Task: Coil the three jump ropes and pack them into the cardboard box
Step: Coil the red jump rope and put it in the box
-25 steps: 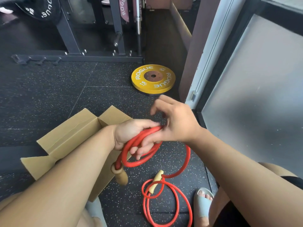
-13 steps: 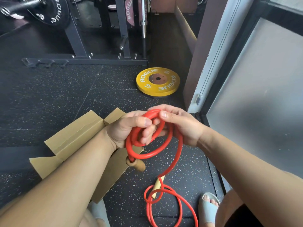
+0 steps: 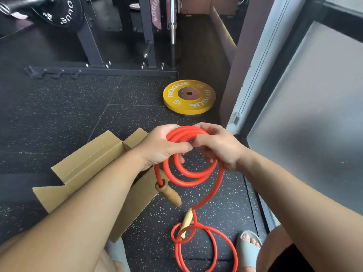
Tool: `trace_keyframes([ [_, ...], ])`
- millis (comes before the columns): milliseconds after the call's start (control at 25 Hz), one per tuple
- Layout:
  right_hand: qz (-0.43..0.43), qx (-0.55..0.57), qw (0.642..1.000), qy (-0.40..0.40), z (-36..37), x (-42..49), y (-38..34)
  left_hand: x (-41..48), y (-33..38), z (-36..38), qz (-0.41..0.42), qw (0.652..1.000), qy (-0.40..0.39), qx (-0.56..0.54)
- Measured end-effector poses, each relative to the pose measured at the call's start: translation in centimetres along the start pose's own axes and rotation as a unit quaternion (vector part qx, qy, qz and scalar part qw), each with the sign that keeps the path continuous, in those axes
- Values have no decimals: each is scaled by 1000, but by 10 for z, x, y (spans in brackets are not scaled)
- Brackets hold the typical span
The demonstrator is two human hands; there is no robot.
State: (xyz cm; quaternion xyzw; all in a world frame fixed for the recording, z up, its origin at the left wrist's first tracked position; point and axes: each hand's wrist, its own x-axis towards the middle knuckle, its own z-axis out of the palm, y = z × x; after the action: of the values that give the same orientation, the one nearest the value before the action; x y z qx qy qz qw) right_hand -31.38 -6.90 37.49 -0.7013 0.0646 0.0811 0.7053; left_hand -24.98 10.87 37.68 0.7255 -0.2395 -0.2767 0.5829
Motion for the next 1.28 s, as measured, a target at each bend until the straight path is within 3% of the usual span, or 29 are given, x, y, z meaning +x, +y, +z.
trace_keyframes([
  [160,30,55,998,2,12,1,8,1,-1,9,124,979,128,94],
  [240,2,106,994,27,17,4,14,1,-2,10,162,970,164,72],
  [320,-26,128,990,46,18,9,18,3,-3,12,161,970,181,6],
  [480,34,101,994,21,13,15,19,5,-6,16,146,966,210,-36],
  [640,17,130,991,-11,10,13,18,5,-6,9,160,962,219,-16],
  [840,-35,272,961,-34,12,4,9,12,-2,2,177,947,269,-8],
  [920,-62,263,962,-26,11,4,4,12,-4,5,179,947,265,34],
  [1040,-115,187,974,54,9,8,6,15,-16,8,93,962,208,148],
  [1120,-133,152,968,148,12,9,11,15,-21,9,25,977,145,151],
  [1200,-150,146,954,213,14,9,10,15,-21,12,22,985,117,124],
  [1280,-165,159,941,248,14,9,6,13,-14,21,45,992,115,2],
])
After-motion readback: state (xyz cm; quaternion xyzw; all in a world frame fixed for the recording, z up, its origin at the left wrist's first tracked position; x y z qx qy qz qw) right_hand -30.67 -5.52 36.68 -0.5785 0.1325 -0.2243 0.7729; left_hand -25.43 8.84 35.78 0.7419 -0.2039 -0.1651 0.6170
